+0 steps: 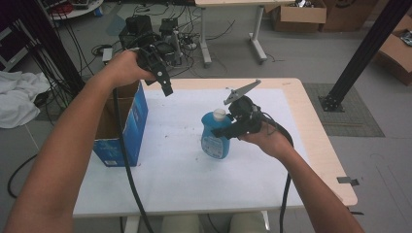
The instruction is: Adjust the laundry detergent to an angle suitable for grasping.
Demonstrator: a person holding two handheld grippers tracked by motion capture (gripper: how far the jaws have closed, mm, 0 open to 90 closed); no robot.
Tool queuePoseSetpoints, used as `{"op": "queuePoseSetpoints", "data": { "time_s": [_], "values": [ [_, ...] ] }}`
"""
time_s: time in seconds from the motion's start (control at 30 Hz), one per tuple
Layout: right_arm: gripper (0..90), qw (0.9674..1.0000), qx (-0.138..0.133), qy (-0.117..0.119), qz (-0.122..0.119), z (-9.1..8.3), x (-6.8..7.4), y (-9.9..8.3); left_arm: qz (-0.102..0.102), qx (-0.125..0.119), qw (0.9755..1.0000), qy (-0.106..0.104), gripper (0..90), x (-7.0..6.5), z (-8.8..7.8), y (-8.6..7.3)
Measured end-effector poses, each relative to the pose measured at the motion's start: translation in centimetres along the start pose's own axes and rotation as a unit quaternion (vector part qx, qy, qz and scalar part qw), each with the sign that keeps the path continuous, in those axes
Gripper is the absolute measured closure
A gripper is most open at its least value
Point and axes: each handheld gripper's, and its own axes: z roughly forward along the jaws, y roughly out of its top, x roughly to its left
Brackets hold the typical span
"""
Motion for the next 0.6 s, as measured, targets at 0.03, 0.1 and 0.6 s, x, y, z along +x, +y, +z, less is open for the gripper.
{"op": "queuePoseSetpoints", "data": {
  "time_s": [0.03,0.1,0.6],
  "values": [
    [40.5,1.0000,0.000,0.006,-0.006,0.1,0.0,0.1,0.000,0.001,1.0000,0.000,22.7,0.0,0.0,0.0],
    [40.5,0.9998,-0.001,0.017,-0.014,0.2,0.0,0.1,-0.002,0.002,1.0000,0.001,22.7,-0.1,0.0,0.0],
    [40.6,0.9915,0.007,0.092,-0.091,1.5,0.2,0.2,0.000,0.007,1.0000,-0.001,22.9,-0.4,0.5,0.6]
  ]
}}
